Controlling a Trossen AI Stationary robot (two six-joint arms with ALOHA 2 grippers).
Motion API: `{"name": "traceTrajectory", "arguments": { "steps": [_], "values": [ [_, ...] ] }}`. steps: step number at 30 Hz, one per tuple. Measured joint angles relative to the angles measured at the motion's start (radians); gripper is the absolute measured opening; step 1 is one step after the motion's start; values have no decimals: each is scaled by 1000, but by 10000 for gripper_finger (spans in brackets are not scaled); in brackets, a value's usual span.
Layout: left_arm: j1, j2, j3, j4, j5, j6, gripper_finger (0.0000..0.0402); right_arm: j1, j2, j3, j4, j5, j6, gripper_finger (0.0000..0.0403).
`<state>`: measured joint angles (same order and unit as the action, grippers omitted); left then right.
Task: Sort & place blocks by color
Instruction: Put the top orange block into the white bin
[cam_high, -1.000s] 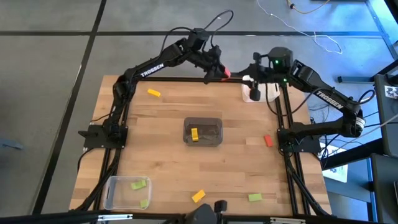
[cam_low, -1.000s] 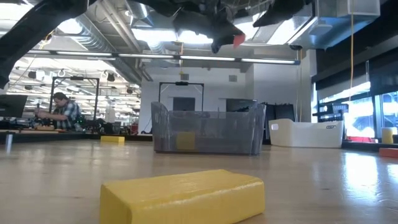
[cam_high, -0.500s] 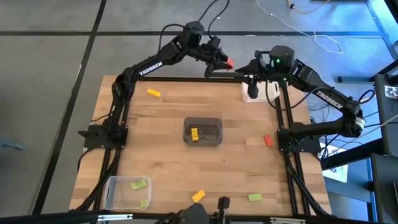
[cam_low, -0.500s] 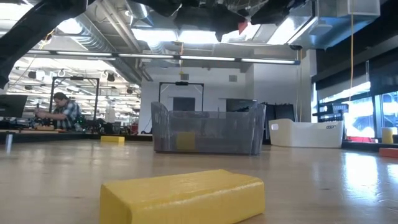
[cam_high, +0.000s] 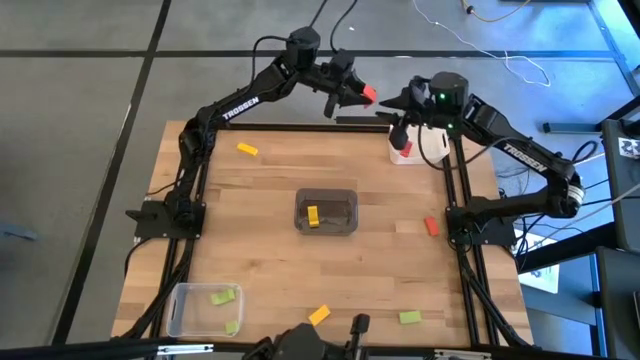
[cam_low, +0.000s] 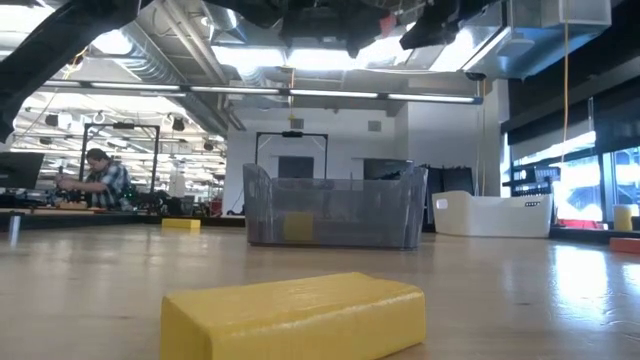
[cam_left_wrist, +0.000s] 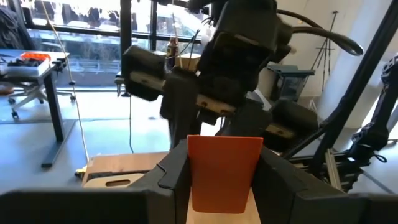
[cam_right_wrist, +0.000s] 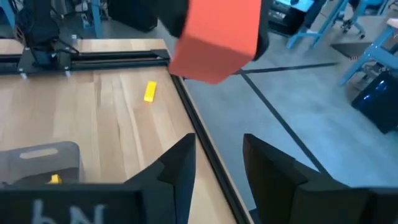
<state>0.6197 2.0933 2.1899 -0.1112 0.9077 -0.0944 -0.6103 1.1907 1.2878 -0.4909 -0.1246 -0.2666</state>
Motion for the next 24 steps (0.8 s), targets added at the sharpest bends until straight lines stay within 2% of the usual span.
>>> {"name": "traceTrajectory", "arguments": {
  "steps": [8, 14, 24],
  "values": [
    [0, 0, 0, 1, 4, 4, 119, 0, 55, 0, 23, 2, -8, 134],
    [0, 0, 0, -2, 4, 18, 119, 0, 59, -1, 93, 72, -35, 131],
    [5, 0, 0, -4, 2, 18, 119, -1, 59, -1, 91, 116, -21, 73]
  ]
}}
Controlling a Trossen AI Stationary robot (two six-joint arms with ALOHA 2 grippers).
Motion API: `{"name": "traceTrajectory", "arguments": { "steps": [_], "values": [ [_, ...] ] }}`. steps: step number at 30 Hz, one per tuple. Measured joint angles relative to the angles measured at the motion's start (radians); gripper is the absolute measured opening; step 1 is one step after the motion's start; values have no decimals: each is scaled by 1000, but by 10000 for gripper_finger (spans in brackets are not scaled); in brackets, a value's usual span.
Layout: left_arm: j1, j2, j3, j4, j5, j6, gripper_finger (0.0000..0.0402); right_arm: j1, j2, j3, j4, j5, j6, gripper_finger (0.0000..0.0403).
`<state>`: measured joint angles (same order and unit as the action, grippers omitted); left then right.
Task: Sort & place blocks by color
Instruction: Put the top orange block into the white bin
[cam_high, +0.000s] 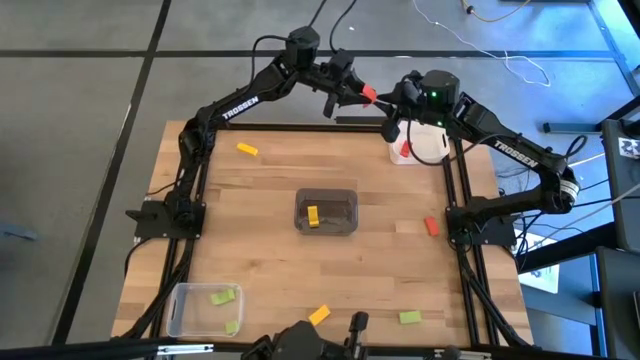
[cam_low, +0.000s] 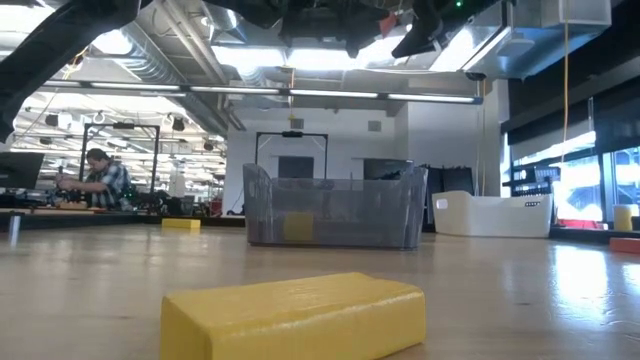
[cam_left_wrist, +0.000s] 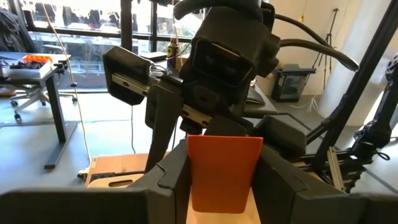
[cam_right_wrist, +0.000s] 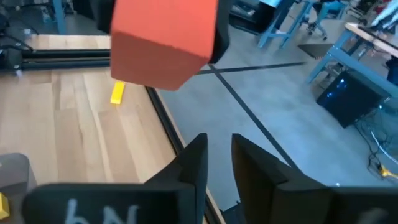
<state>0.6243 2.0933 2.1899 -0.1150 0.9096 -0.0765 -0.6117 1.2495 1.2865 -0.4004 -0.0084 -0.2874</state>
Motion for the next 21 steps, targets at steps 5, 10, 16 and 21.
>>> {"name": "traceTrajectory", "arguments": {
  "steps": [5, 10, 16, 21],
  "values": [
    [0, 0, 0, -4, 10, 1, 119, 0, 1, 0, -2, 1, 21, 70],
    [0, 0, 0, -4, 14, 8, 119, 0, 1, 0, -2, -4, 22, 87],
    [0, 0, 0, -4, -4, 35, 119, 0, 1, 0, -1, -20, 22, 136],
    [2, 0, 0, -4, -6, 54, 119, 0, 1, 0, 5, -61, 20, 172]
  ]
}}
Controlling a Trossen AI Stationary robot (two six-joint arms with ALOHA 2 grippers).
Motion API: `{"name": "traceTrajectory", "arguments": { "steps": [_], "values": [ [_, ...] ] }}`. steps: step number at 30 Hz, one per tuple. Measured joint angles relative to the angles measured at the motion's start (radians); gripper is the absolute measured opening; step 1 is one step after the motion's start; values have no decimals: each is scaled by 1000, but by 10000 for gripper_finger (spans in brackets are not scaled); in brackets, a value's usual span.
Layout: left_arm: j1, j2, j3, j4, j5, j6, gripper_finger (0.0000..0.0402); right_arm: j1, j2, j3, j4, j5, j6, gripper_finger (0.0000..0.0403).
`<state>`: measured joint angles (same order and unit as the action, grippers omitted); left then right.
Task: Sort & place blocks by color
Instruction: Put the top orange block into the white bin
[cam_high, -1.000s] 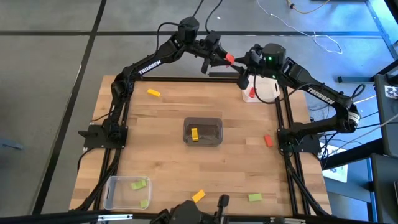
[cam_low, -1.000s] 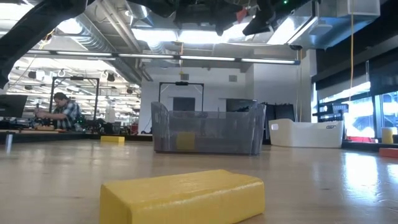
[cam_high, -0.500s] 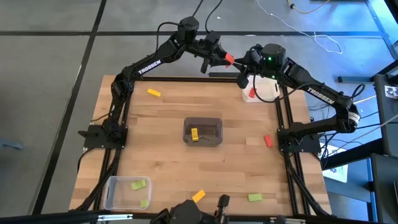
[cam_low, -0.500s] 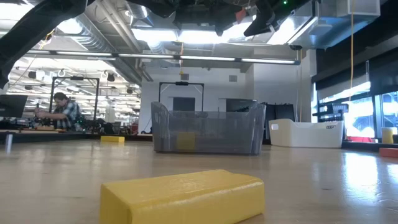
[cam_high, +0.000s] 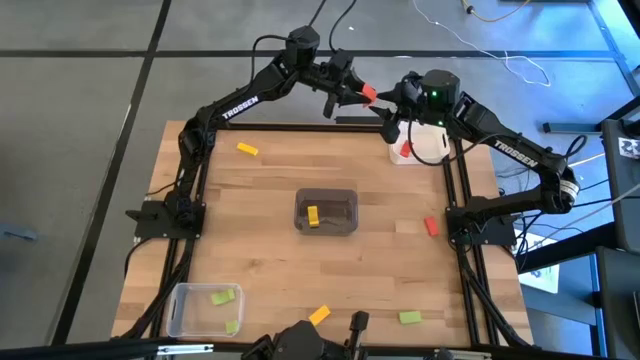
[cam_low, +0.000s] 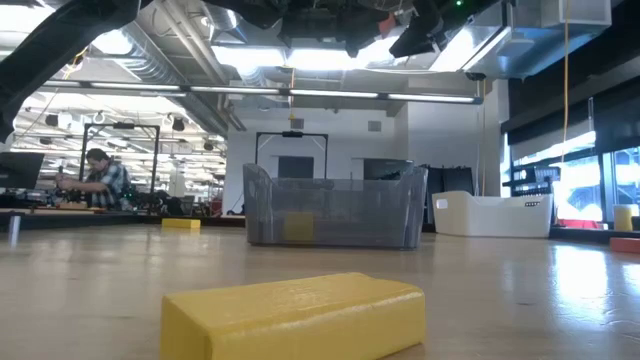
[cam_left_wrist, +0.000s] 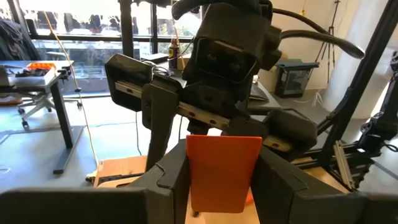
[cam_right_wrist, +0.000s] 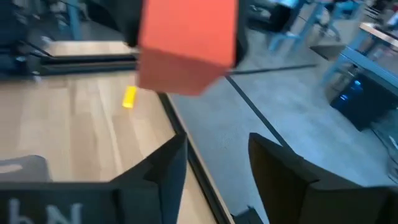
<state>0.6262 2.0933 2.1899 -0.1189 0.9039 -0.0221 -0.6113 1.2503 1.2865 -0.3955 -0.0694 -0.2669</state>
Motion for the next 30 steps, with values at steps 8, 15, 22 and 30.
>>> {"name": "traceTrajectory", "arguments": {
  "steps": [8, 15, 22, 30],
  "values": [
    [0, 0, 0, 0, 2, 7, 119, 1, 0, 0, 74, -109, 22, 190],
    [0, 0, 0, 2, 7, 9, 119, 0, 0, 0, 88, -115, 54, 190],
    [0, 0, 0, -3, 10, 28, 119, 0, 0, 0, 88, -156, 107, 190],
    [3, 0, 0, -35, 2, 57, 119, 0, 0, 1, 93, -198, 110, 190]
  ]
}}
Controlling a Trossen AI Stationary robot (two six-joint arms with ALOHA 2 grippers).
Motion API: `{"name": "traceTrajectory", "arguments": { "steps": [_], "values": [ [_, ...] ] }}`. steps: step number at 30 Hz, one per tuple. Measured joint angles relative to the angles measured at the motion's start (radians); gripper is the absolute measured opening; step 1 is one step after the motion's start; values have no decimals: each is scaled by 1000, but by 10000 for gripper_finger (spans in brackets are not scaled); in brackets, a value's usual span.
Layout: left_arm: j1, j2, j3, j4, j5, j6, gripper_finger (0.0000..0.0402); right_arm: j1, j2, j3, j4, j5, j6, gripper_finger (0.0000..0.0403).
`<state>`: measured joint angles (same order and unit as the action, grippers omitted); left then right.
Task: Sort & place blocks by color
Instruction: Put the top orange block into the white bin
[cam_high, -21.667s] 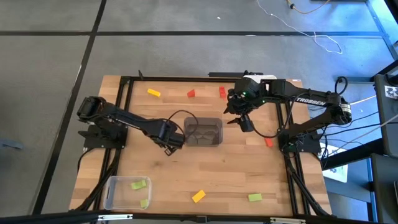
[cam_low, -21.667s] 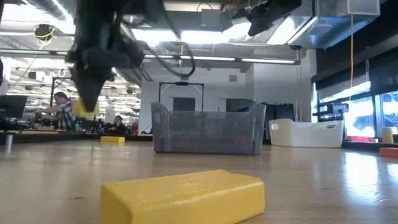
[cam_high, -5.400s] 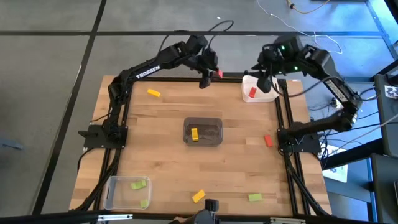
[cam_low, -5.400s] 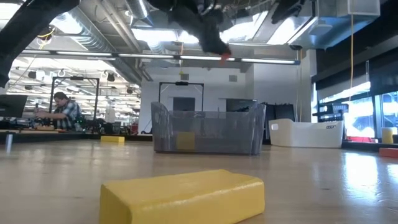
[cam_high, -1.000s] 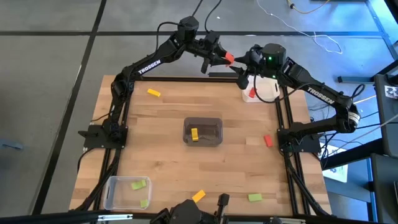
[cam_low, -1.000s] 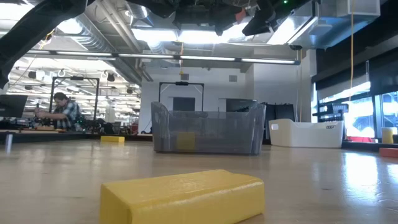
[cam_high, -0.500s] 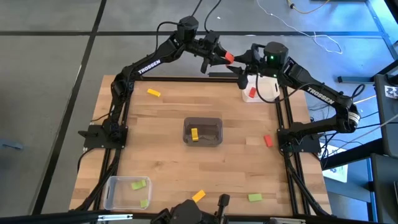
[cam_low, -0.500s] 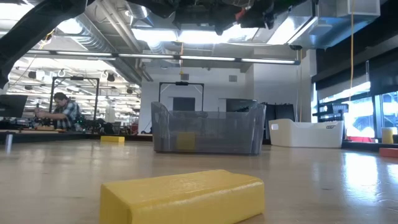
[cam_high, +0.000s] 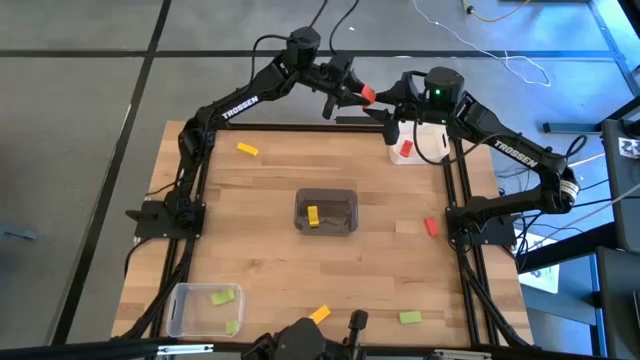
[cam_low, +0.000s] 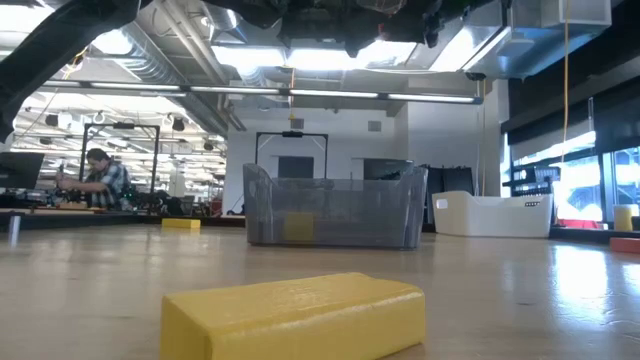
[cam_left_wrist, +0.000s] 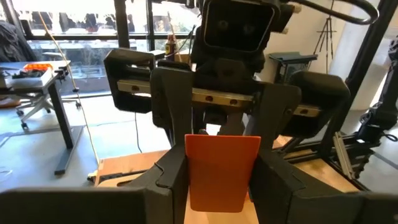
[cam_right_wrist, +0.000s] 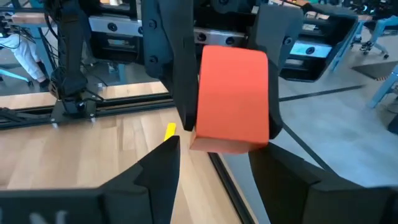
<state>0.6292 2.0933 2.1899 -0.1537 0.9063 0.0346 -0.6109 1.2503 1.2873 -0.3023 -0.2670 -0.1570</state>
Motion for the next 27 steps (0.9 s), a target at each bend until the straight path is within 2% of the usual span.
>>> {"name": "traceTrajectory", "arguments": {
  "steps": [23, 27],
  "values": [
    [-36, 0, 0, -14, 9, -19, 119, 0, 0, 0, 1, -2, 2, 190],
    [-39, 0, 0, -15, 9, -23, 119, 0, -1, 0, 1, -3, 3, 177]
  ]
}}
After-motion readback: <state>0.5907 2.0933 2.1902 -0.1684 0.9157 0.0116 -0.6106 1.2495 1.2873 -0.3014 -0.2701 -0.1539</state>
